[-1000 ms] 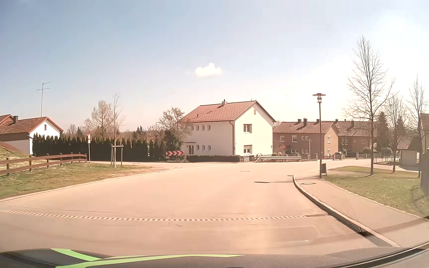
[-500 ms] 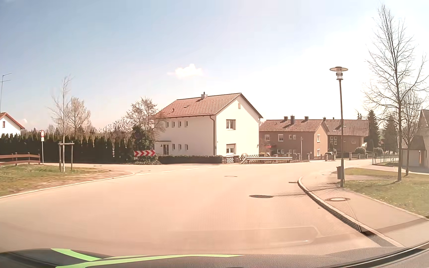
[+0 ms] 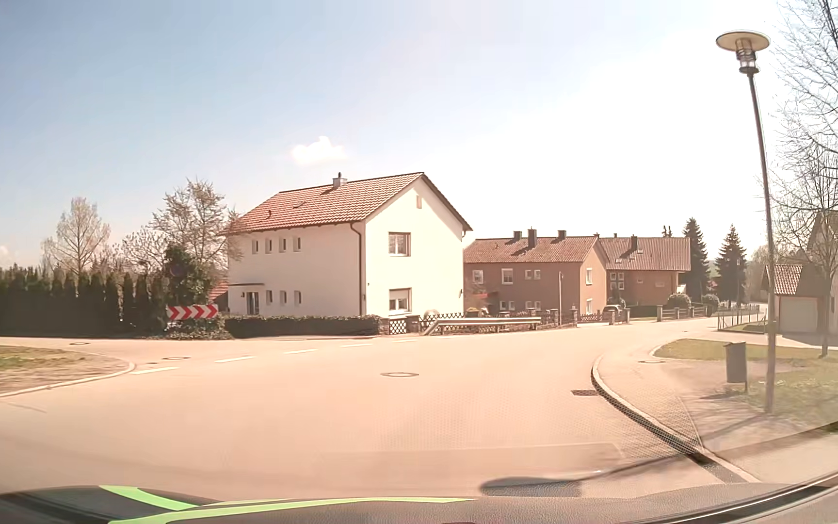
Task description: Follow the waypoints while adhering to traffic rules and regulations
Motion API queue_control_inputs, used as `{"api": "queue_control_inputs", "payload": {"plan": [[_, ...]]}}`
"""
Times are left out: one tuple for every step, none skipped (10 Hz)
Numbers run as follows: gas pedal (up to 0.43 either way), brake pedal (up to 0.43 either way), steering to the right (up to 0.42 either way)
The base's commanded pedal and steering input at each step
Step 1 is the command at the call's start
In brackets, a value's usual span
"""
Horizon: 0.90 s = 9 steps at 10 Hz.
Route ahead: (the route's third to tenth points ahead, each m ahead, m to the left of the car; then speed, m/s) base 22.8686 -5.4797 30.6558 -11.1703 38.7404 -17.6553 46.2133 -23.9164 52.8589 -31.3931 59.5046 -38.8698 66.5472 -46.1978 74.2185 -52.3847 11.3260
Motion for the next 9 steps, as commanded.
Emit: {"api": "queue_control_inputs", "payload": {"plan": [[0.000,0.146,0.088],[0.000,0.140,0.091],[0.000,0.140,0.091],[0.000,0.134,0.094],[0.000,0.116,0.099],[0.000,0.098,0.099],[0.000,0.091,0.101],[0.000,0.079,0.104],[0.000,0.073,0.105]]}}
